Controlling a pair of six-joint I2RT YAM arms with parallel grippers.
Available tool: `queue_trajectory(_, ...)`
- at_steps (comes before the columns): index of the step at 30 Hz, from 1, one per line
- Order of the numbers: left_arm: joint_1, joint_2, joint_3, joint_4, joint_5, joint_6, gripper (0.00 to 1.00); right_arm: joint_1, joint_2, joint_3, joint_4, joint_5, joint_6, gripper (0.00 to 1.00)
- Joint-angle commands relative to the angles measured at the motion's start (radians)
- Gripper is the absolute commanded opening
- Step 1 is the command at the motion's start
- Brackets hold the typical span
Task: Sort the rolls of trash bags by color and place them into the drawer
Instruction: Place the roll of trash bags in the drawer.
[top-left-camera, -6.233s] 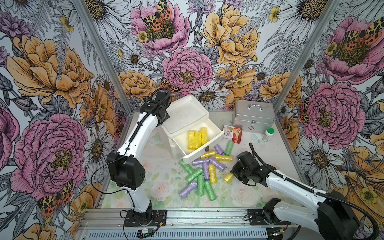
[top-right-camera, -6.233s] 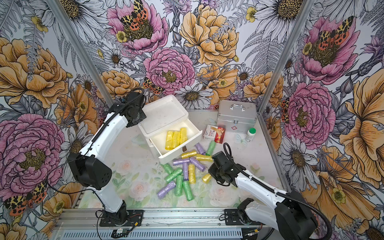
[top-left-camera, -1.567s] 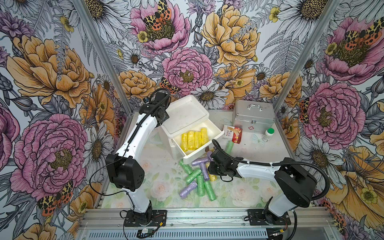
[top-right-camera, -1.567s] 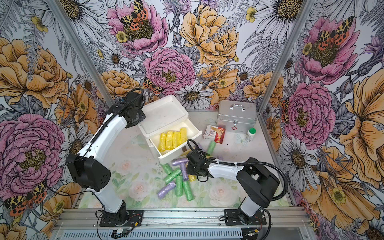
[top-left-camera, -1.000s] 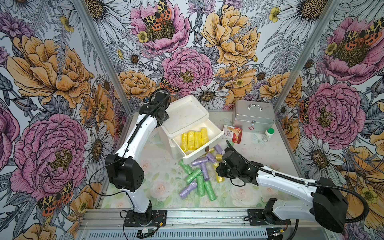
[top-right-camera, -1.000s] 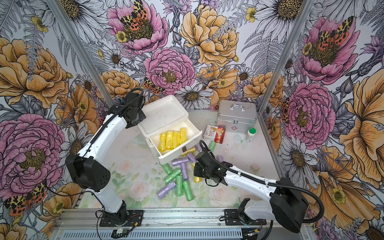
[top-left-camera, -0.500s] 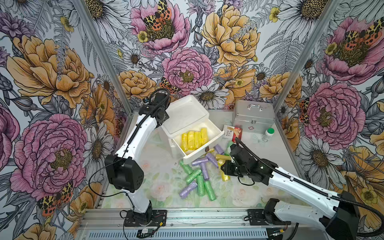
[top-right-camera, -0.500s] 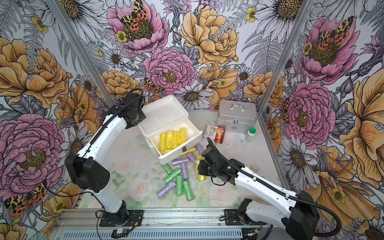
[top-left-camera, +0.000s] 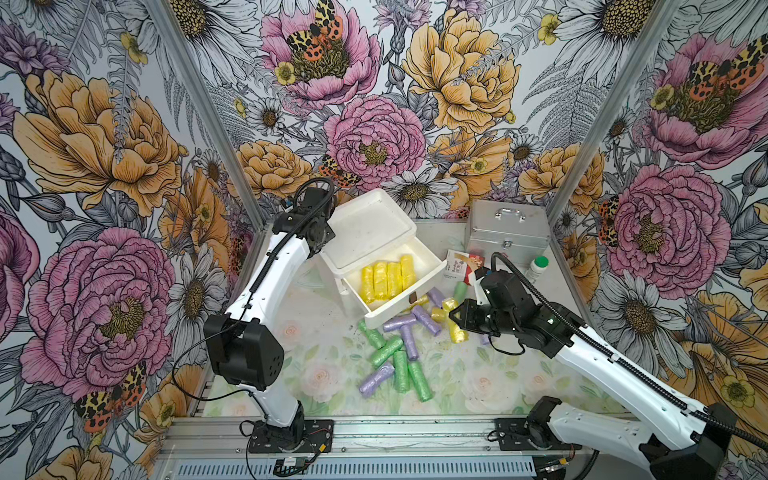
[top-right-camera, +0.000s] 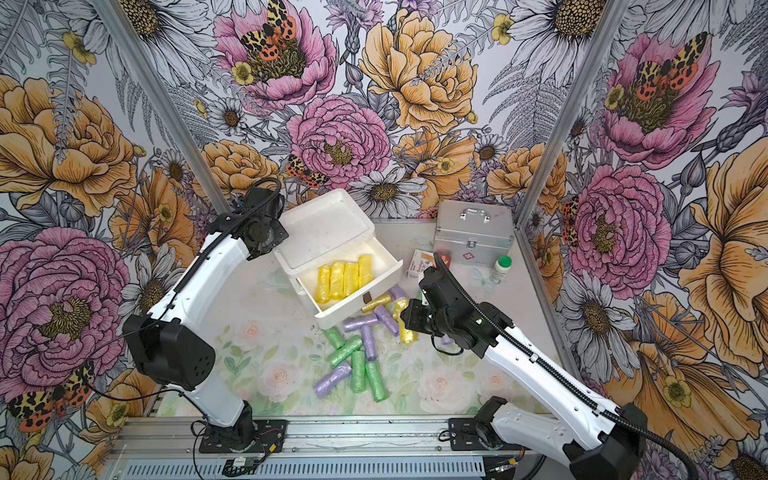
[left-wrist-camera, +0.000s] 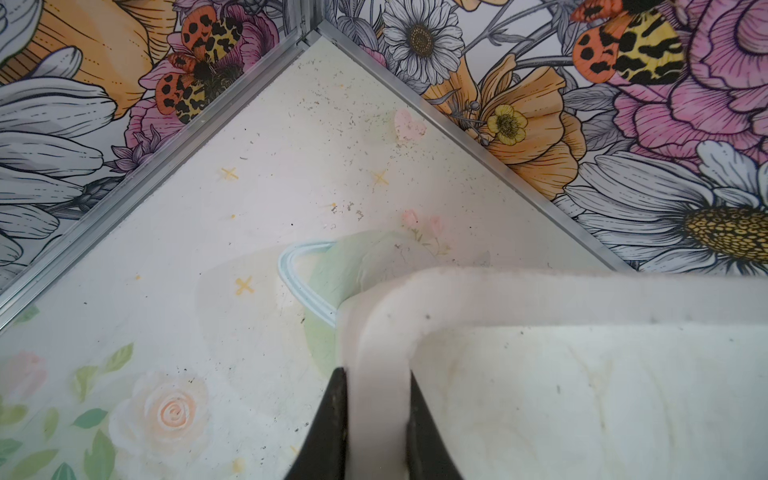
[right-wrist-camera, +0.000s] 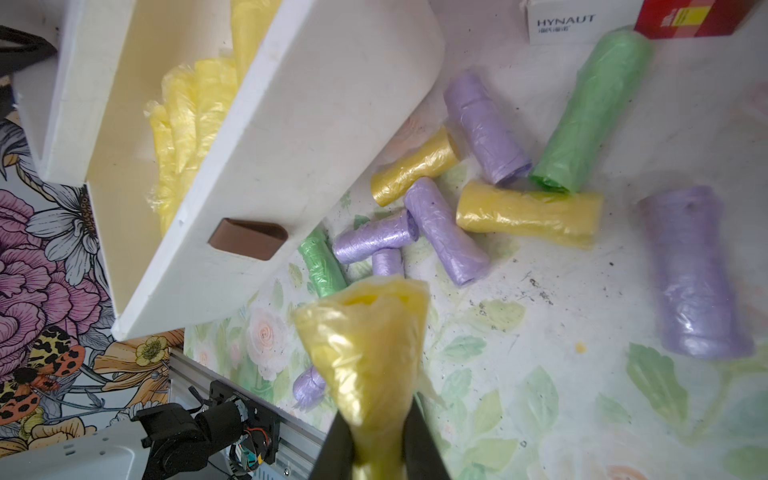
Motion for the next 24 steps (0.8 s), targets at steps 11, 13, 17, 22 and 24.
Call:
queue_trajectory(11,-0.008,0.165,-0.01,-0.082,0.249,-0.154,0.0,-0.005,0.154,0.324,0.081,0.053,0.038,0.2)
queue_trajectory(13,-0.01,0.171,-0.002,-0.082,0.256,-0.153,0.0,-0.008,0.194,0.364,0.086,0.058,0.06,0.2)
queue_trajectory(17,-0.012,0.169,0.004,-0.082,0.263,-0.153,0.0,-0.008,0.247,0.409,0.136,0.106,0.142,0.21)
queue_trajectory(22,-0.01,0.163,0.001,-0.082,0.264,-0.15,0.0,-0.016,0.292,0.416,0.217,0.17,0.212,0.21)
queue_trajectory(24,-0.009,0.163,0.004,-0.082,0.269,-0.148,0.0,-0.026,0.323,0.44,0.222,0.187,0.218,0.21)
